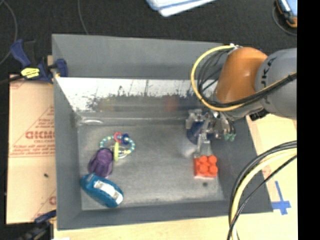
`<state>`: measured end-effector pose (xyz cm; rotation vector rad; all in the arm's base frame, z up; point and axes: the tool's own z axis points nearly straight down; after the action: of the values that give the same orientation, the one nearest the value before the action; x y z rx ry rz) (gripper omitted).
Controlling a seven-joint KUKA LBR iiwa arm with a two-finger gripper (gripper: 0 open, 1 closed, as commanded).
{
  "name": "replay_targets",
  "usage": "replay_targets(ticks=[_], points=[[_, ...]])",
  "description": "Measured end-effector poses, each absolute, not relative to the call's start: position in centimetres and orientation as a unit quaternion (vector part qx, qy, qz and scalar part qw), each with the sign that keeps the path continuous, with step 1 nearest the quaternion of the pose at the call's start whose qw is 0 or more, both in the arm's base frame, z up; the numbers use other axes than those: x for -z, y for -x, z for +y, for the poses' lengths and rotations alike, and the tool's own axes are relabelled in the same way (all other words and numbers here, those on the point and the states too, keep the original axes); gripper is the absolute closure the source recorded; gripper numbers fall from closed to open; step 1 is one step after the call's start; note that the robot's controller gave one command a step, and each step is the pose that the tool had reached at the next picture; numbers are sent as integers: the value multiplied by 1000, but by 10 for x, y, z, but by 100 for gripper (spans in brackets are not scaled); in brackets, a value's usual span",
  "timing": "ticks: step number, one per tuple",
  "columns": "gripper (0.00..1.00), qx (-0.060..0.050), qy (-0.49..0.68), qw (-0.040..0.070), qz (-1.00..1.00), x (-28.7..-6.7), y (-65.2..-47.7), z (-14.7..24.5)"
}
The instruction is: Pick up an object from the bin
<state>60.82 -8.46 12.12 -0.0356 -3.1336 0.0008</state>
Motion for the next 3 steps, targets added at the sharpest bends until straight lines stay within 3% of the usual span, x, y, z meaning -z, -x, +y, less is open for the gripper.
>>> replay_targets(ticks=[1, 2, 3], points=[[0, 1, 66, -4, -998, -120, -614, -104], [100, -3, 35, -4, -999, -105, -616, -159], [100, -4, 34, -4, -999, -105, -616, -158]])
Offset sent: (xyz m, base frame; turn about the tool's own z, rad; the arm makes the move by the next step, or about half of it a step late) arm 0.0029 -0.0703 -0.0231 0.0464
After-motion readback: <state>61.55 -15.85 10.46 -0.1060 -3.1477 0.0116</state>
